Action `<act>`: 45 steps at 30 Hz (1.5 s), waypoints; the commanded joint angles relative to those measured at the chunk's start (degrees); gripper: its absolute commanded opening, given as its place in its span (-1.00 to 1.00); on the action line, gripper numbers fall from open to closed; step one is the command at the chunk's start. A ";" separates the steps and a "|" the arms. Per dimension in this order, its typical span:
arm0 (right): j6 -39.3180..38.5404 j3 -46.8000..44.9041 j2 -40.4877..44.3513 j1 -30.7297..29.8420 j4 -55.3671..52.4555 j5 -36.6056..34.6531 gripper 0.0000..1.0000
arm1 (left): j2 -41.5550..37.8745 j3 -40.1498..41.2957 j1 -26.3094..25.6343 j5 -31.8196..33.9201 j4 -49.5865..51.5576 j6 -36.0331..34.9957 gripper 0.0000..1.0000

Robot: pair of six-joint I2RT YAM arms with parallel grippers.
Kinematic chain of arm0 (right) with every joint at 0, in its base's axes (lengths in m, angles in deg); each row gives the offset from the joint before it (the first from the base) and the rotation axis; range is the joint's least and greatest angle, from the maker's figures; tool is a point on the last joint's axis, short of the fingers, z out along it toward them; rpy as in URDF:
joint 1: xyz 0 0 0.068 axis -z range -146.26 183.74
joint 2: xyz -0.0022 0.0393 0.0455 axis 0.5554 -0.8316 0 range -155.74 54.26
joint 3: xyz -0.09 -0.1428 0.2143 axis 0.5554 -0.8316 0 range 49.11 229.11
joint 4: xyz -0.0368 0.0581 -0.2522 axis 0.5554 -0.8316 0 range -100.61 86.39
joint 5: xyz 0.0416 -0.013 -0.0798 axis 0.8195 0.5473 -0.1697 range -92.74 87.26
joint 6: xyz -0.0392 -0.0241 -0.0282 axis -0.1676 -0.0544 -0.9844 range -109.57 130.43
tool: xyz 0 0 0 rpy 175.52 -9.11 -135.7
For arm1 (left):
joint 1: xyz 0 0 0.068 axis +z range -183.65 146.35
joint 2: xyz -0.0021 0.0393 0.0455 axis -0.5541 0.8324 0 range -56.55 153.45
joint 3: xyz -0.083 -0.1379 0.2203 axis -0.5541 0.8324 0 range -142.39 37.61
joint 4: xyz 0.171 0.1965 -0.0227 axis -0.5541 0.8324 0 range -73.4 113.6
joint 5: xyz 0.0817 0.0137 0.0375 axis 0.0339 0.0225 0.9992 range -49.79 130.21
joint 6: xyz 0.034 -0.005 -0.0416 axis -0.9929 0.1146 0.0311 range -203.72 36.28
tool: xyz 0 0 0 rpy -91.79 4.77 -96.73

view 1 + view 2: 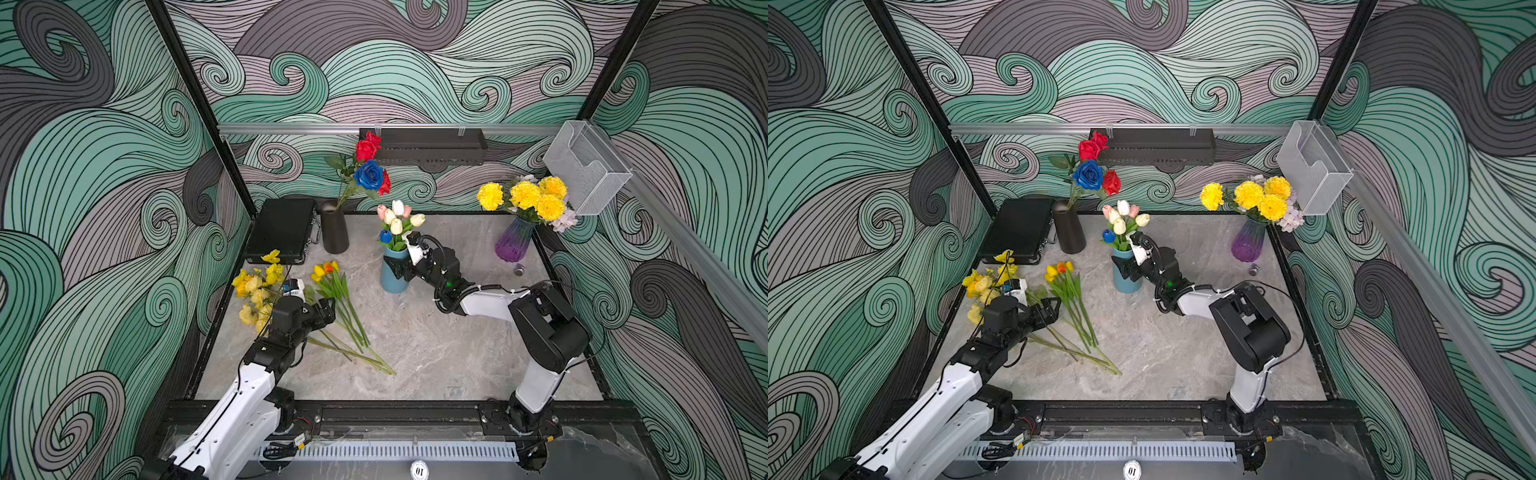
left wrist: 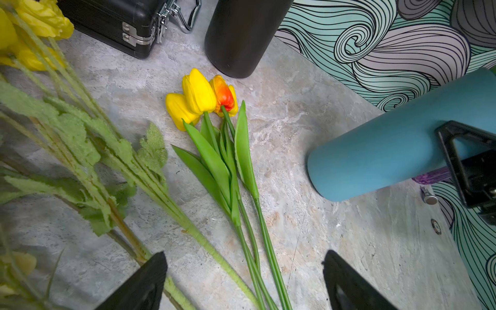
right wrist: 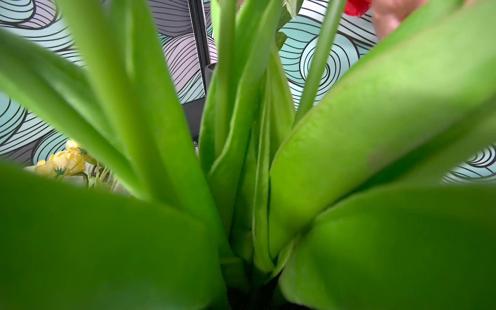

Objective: Pick out yellow flowers from the vase
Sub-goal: Move the vase to the center of the board.

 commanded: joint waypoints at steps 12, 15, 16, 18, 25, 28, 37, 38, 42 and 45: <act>2.02 6.88 -8.82 2.77 11.20 -4.53 0.00 | -0.38 0.55 0.60 1.06 0.23 -0.84 0.80; 1.82 6.58 -8.71 2.91 11.93 -4.35 -0.03 | -1.10 0.85 0.53 1.26 0.54 -0.87 0.80; 1.79 6.33 -8.58 2.91 12.01 -4.22 -0.04 | -1.18 0.89 0.62 1.35 0.61 -0.87 0.80; 1.89 6.35 -8.84 3.06 12.57 -4.39 -0.06 | -1.25 1.05 0.64 1.35 0.62 -0.78 0.80; 4.71 8.28 -11.50 5.02 16.74 -6.07 -0.18 | -0.98 0.89 0.66 1.20 0.59 -0.66 0.80; 5.02 9.95 -13.13 5.61 17.83 -6.93 -0.22 | -1.43 0.98 0.61 1.22 0.88 -0.60 0.80; 5.25 17.50 -18.74 6.93 17.03 -9.59 -0.25 | -2.13 0.96 0.62 0.69 1.05 -0.82 0.80; 5.21 18.47 -19.53 6.97 16.79 -9.73 -0.25 | -2.02 0.98 0.62 0.72 1.02 -0.86 0.80; 5.04 22.12 -21.82 7.20 15.40 -9.69 -0.26 | -1.86 0.98 0.68 0.87 1.08 -0.89 0.80; 4.81 24.86 -23.61 7.33 14.21 -9.67 -0.26 | -1.77 0.90 0.75 1.17 1.08 -0.96 0.80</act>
